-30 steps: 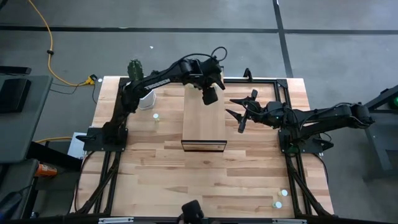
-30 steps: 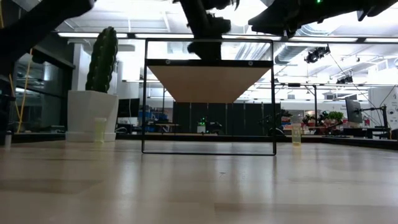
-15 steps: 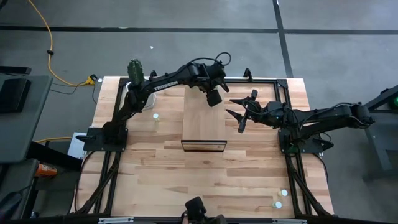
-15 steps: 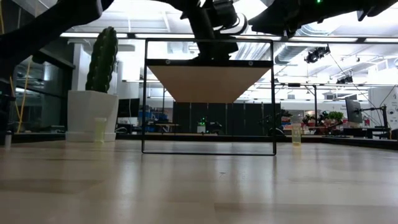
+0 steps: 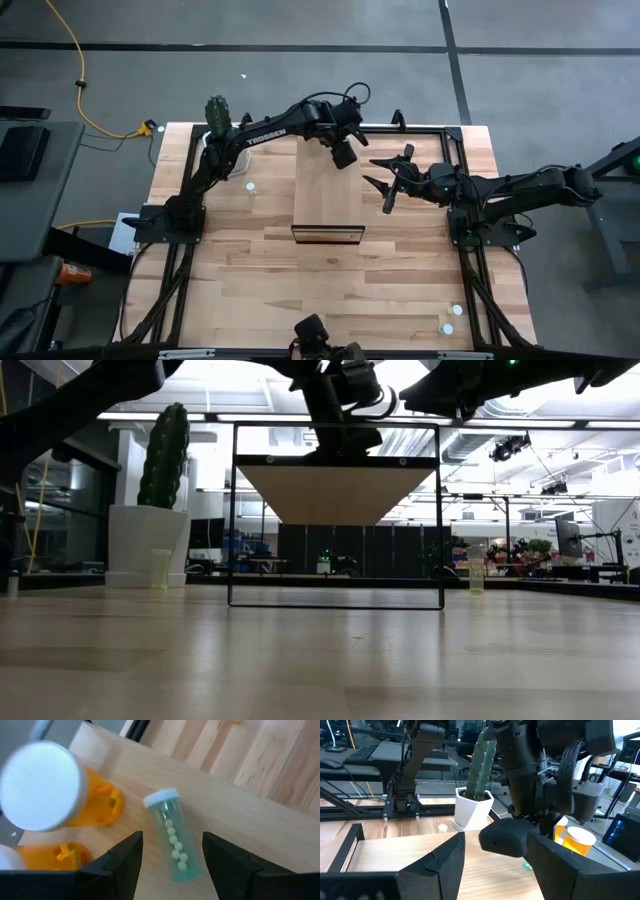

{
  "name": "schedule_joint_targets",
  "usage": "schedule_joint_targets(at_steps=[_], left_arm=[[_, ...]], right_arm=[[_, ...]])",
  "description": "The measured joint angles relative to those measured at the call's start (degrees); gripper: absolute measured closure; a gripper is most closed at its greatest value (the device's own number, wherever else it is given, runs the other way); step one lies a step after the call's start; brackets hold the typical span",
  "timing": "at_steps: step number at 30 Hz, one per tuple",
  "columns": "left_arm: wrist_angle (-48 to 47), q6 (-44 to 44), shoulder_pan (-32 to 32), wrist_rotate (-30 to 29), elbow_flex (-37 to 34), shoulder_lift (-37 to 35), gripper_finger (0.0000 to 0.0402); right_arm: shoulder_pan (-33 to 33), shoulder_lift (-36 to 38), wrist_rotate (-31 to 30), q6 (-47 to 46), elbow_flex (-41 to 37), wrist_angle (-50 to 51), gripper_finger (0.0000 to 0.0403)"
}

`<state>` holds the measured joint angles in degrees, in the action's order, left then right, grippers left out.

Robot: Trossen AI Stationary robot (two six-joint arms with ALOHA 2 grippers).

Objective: Pick and place medicine bottles onto shelf by color
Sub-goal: Put the left green pill bottle on the shelf aligned with the other green pill bottle

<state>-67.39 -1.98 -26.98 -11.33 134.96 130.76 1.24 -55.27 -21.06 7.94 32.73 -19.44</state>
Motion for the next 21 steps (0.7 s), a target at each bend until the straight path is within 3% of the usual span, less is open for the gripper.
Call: schedule_joint_targets(at_steps=[21], left_arm=[[-0.5, 1.0, 0.0, -0.3, 0.0, 1.5, 0.0309]], right_arm=[[0.0, 0.0, 0.0, 0.0, 0.0, 0.0, 0.0198]])
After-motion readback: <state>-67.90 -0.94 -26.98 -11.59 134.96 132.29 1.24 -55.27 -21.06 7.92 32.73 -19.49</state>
